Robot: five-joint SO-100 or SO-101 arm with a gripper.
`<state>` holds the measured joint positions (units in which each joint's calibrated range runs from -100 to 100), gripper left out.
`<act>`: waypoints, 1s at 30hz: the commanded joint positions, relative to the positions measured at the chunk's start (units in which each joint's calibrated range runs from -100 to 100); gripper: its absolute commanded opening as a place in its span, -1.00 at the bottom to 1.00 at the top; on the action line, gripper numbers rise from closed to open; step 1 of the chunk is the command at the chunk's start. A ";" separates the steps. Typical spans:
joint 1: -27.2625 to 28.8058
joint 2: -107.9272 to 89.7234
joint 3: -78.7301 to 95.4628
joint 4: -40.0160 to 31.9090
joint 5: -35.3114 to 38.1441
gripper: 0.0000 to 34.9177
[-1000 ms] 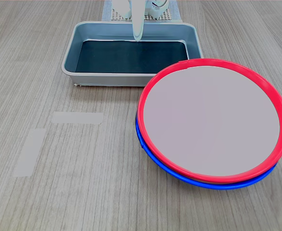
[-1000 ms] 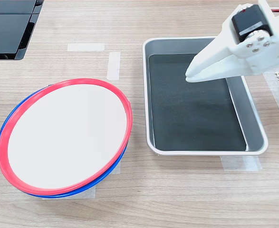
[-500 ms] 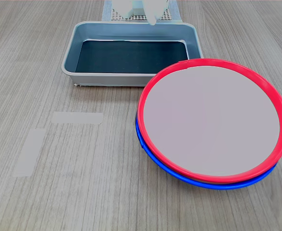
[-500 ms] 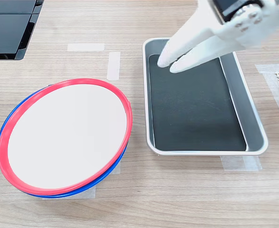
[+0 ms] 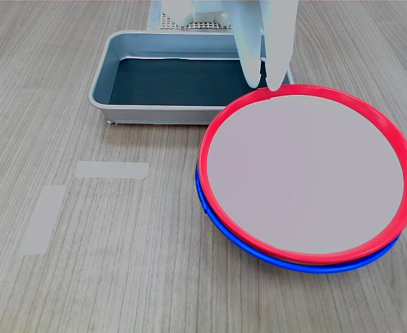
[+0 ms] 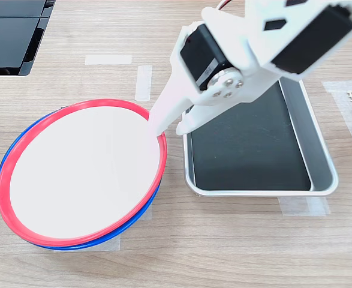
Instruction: Lift the stacked dish and set it down on the table.
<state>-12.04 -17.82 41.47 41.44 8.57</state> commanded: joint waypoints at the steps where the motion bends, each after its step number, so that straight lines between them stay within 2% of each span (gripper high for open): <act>1: 0.22 3.79 -3.83 -2.68 -0.05 -0.24; 10: -0.62 13.43 -13.57 -3.18 -0.78 -0.36; 21: -1.00 22.04 -17.39 -6.23 -0.10 -0.44; 23: -1.09 23.49 -18.76 -6.23 0.10 -0.55; 26: -1.09 23.83 -19.30 -6.40 0.24 -0.98; 30: -1.28 21.10 -18.21 -5.90 -0.10 -0.99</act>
<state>-12.57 5.88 24.23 35.56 8.62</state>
